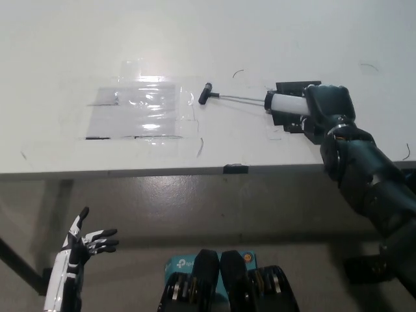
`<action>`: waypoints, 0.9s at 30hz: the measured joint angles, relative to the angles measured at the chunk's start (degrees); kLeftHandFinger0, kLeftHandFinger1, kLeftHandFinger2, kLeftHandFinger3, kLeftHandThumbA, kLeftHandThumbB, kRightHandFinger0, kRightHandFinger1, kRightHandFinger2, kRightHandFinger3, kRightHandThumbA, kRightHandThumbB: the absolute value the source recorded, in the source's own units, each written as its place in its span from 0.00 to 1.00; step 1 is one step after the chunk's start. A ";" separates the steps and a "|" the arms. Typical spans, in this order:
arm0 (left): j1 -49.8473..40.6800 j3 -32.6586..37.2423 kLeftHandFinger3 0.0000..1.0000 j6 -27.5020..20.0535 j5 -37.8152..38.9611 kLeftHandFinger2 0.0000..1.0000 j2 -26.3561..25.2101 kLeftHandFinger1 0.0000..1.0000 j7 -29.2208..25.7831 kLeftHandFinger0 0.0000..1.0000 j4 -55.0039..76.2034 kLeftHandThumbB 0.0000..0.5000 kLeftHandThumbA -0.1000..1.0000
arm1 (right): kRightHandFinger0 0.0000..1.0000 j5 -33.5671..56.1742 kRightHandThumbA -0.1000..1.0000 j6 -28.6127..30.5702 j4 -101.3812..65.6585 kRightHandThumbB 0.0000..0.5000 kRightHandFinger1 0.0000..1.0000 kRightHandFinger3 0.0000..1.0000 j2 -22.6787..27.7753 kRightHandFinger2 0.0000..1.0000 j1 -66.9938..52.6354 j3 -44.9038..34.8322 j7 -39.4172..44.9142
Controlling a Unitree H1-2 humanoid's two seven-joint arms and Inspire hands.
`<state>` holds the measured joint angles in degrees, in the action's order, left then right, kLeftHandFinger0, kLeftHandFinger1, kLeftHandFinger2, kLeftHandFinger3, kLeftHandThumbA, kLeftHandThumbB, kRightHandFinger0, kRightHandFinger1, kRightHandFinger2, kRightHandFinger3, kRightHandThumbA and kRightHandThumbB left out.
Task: The robot uses right hand to pick up a small white air pumper and uses its left hand to compress it, and then puts it on the desk
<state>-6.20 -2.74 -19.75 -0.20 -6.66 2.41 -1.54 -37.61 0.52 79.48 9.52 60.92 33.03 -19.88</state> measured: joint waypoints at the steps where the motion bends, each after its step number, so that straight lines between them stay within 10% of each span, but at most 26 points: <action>1: 0.00 0.00 1.00 0.00 0.00 0.66 0.00 0.59 0.05 0.60 0.00 0.01 1.00 | 0.00 0.14 0.00 0.78 -0.33 0.28 0.34 0.46 0.18 0.69 -0.27 -0.45 -0.64; 3: 0.01 -0.01 1.00 0.00 0.00 0.66 0.00 0.59 0.23 0.60 0.00 0.00 1.00 | 0.00 0.53 0.00 2.58 -0.97 0.27 0.42 0.77 0.59 0.89 -1.21 -1.27 -2.29; 7: -0.45 0.01 1.00 -0.01 0.02 0.70 0.06 0.62 0.44 0.63 0.41 0.07 1.00 | 0.00 1.18 0.00 5.78 -4.13 0.16 0.41 0.87 1.44 0.75 -2.98 -3.21 -4.92; 11: -1.64 0.01 1.00 0.07 0.16 0.75 0.17 0.67 0.55 0.67 1.47 0.11 1.00 | 0.00 1.47 0.00 8.38 -13.53 0.22 0.45 0.89 2.71 0.76 -8.23 -5.83 -6.68; 12: -1.77 -0.02 1.00 0.15 0.18 0.77 0.23 0.70 0.55 0.70 1.47 0.14 1.00 | 0.00 1.47 0.00 8.46 -16.32 0.13 0.15 0.62 2.99 0.39 -9.88 -6.46 -6.73; 13: -1.83 -0.02 1.00 0.17 0.20 0.77 0.26 0.71 0.55 0.71 1.49 0.09 1.00 | 0.10 1.47 0.00 8.49 -17.72 0.32 0.39 0.83 3.11 0.70 -10.68 -6.75 -6.74; 14: -1.96 -0.01 1.00 0.24 0.27 0.76 0.32 0.70 0.57 0.70 1.56 0.05 1.00 | 0.09 1.46 0.00 8.52 -21.06 0.27 0.46 0.86 3.33 0.77 -12.49 -7.30 -6.75; 17: -1.98 -0.02 1.00 0.41 0.28 0.79 0.56 0.74 0.56 0.73 1.64 0.08 1.00 | 0.02 1.38 0.00 8.29 -28.23 0.28 0.39 0.70 3.76 0.73 -16.40 -8.19 -6.58; 21: -1.94 -0.05 1.00 0.81 0.29 0.81 1.03 0.77 0.55 0.79 2.37 0.09 1.00 | 0.00 1.31 0.00 8.14 -37.02 0.30 0.36 0.70 3.82 0.75 -21.67 -9.11 -6.22; 23: -1.91 -0.09 1.00 1.07 0.31 1.00 1.17 1.00 0.55 1.00 3.26 0.04 1.00 | 0.00 1.27 0.00 8.10 -41.54 0.29 0.33 0.64 3.86 0.72 -24.20 -9.66 -6.00; 27: -1.44 -0.33 1.00 1.60 0.35 1.00 1.41 1.00 0.49 1.00 5.57 0.04 1.00 | 0.00 1.23 0.00 7.89 -50.41 0.27 0.35 0.67 4.15 0.75 -29.18 -10.24 -5.17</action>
<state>-7.65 -3.08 -18.14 0.15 -5.25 2.90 4.04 -36.39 8.41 29.06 13.67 31.75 22.79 -25.05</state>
